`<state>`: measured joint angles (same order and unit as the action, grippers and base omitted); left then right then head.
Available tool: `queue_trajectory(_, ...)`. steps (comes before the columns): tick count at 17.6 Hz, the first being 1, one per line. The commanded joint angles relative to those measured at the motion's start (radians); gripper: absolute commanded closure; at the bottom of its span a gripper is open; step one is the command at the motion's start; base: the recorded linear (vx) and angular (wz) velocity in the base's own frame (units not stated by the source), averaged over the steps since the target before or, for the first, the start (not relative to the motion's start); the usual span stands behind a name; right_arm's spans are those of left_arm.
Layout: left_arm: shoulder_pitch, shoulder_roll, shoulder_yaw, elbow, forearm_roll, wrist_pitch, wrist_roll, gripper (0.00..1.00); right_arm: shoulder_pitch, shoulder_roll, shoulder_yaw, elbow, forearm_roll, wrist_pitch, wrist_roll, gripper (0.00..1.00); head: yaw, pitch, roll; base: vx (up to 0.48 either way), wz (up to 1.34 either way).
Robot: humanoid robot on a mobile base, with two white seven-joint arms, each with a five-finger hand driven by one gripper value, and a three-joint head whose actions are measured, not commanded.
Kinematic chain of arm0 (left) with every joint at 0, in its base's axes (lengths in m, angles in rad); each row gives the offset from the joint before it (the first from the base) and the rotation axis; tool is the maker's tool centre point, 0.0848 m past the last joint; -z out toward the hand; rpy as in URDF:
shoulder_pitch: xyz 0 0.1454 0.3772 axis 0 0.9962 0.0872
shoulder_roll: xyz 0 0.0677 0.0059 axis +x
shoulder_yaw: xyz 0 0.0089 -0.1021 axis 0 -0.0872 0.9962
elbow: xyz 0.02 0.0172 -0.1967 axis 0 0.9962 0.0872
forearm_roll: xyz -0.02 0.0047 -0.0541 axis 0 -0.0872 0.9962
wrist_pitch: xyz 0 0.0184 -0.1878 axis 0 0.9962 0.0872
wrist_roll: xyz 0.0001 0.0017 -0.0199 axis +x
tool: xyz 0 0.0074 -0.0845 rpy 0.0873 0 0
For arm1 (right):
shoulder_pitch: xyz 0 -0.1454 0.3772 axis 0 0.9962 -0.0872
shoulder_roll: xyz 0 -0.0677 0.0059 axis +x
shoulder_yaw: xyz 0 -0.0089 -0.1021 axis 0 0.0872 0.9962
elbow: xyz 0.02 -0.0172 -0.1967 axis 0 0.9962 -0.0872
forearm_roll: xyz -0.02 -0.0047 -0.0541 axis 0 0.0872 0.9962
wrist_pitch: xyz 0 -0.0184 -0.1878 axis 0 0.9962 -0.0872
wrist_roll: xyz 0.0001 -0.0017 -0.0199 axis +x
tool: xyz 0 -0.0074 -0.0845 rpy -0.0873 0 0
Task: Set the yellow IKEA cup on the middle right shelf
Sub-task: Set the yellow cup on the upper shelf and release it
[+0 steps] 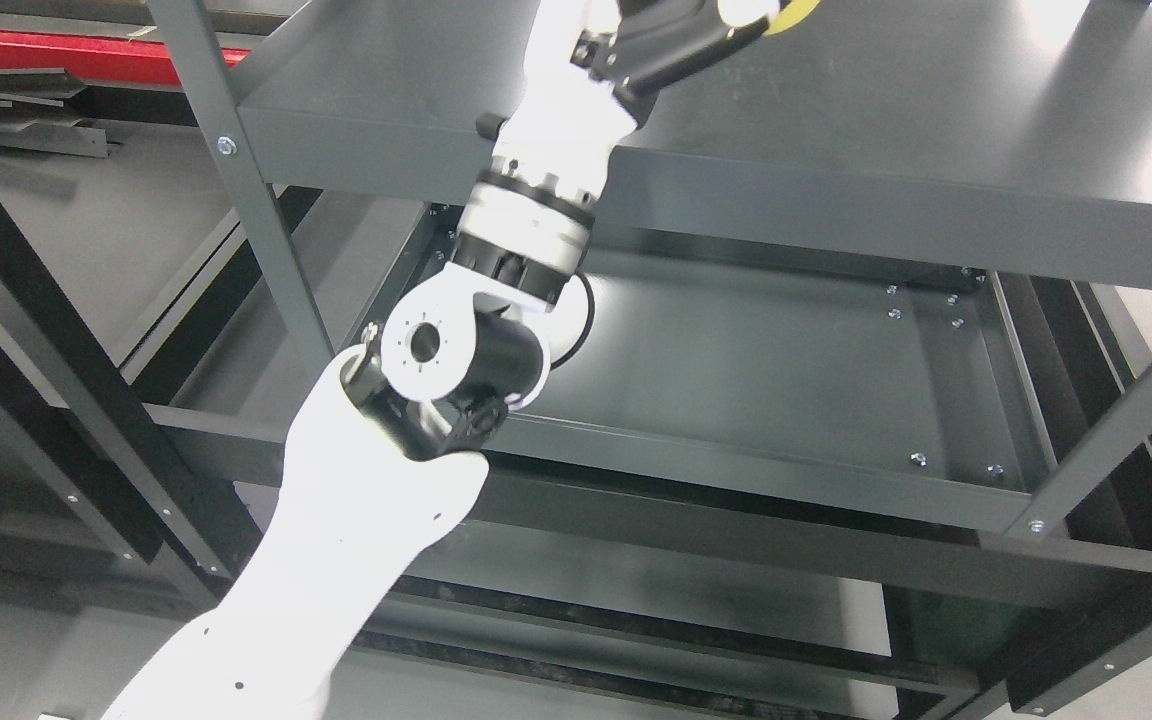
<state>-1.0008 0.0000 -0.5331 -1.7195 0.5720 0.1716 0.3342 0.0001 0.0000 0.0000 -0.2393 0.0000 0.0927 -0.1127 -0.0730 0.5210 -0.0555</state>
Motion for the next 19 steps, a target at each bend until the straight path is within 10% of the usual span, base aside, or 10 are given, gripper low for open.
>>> queue_trajectory(1, -0.148, 0.017, 0.004, 0.148, 0.113, 0.276, 0.083, 1.00, 0.014, -0.017, 0.017, 0.000, -0.025, 0.001, -0.004, 0.01, 0.0000, 0.000, 0.000, -0.004, 0.01)
queue_trajectory(6, -0.185, 0.017, 0.051, 0.274, 0.192, 0.319, 0.083, 0.96, 0.014, -0.017, 0.017, 0.000, -0.025, 0.001, -0.004, 0.01, 0.0000, 0.000, 0.000, -0.001, 0.00)
queue_trajectory(10, -0.185, 0.017, 0.039, 0.265, 0.155, 0.413, 0.077, 0.21, 0.014, -0.017, 0.017, 0.000, -0.025, 0.001, -0.004, 0.01, 0.0000, 0.000, 0.000, 0.000, 0.00)
queue_trajectory(12, -0.183, 0.017, 0.041, 0.262, 0.146, 0.421, 0.077, 0.05, 0.014, -0.017, 0.017, 0.000, -0.025, 0.001, -0.004, 0.01, 0.0000, 0.000, 0.000, 0.000, 0.00)
queue_trajectory(19, -0.183, 0.017, 0.064, 0.195, 0.138, 0.331, 0.062, 0.01, 0.014, -0.017, 0.017, 0.000, -0.025, 0.001, -0.004, 0.01, 0.0000, 0.000, 0.000, 0.000, 0.00)
